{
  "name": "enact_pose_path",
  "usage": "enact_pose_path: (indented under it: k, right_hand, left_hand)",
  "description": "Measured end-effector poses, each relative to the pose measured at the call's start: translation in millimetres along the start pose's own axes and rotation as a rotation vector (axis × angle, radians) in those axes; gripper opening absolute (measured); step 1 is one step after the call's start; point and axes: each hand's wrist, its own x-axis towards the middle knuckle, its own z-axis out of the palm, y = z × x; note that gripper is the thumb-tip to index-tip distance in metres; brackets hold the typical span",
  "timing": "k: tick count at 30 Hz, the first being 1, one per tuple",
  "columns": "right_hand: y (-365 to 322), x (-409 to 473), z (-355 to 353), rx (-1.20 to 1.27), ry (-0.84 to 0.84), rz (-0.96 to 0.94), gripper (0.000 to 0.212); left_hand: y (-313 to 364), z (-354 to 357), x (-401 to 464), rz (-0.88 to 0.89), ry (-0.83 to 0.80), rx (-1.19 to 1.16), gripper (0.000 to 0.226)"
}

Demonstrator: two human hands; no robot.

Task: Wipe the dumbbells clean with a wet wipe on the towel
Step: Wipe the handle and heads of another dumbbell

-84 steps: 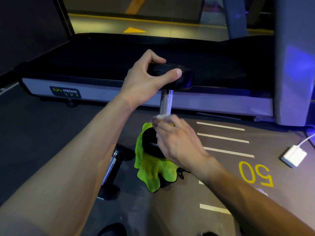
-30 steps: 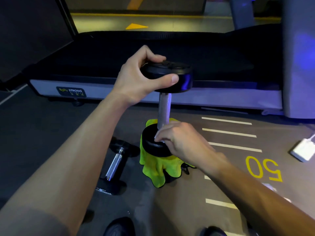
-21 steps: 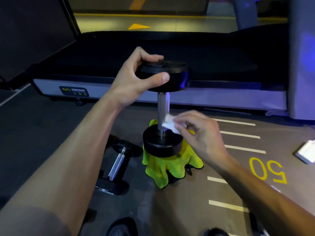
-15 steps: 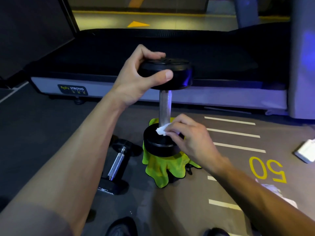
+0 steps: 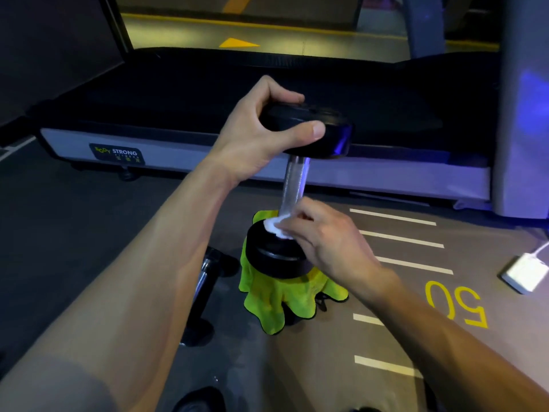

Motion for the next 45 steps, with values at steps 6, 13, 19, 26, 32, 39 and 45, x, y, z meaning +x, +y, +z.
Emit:
enact_pose_path:
  k: [6,13,19,26,32,39,45]
  right_hand:
    - [7.0,23.5,-10.8,-0.202,0.249,0.045,0.028]
    - [5.0,8.0,-1.1,-0.095,0.089,0.029,0.044]
    - [-3.5,14.6,-4.2,-0.162,0.212,0.051,0.054]
    - [-9.5,26.5,-17.1,-0.259,0.200,0.114,0.064]
    - [-8.3,17.4,-12.3,-0.293,0.117,0.136,0.064]
    - [-22.6,19.2,-4.2,-0.320,0.024,0.061,0.037]
    - [-24.2,32.2,-8.5,-0.334,0.024,0.093,0.036]
  left_hand:
    - [0.6,0.9,2.3,-0.020,0.032,0.019,0.061]
    - [-1.8,0.7,1.4,-0.032,0.044,0.033,0.064]
    - [-1.3,1.7,4.4,-0.035,0.058,0.042,0.068]
    - [-1.3,4.1,4.7,-0.042,0.069,0.042,0.066]
    - [-2.2,1.8,3.9,-0.053,0.077,0.045,0.059]
    - [-2.2,0.8,4.5,-0.061,0.089,0.049,0.063]
    - [-0.9,2.3,3.6,-0.044,0.070,0.052,0.061]
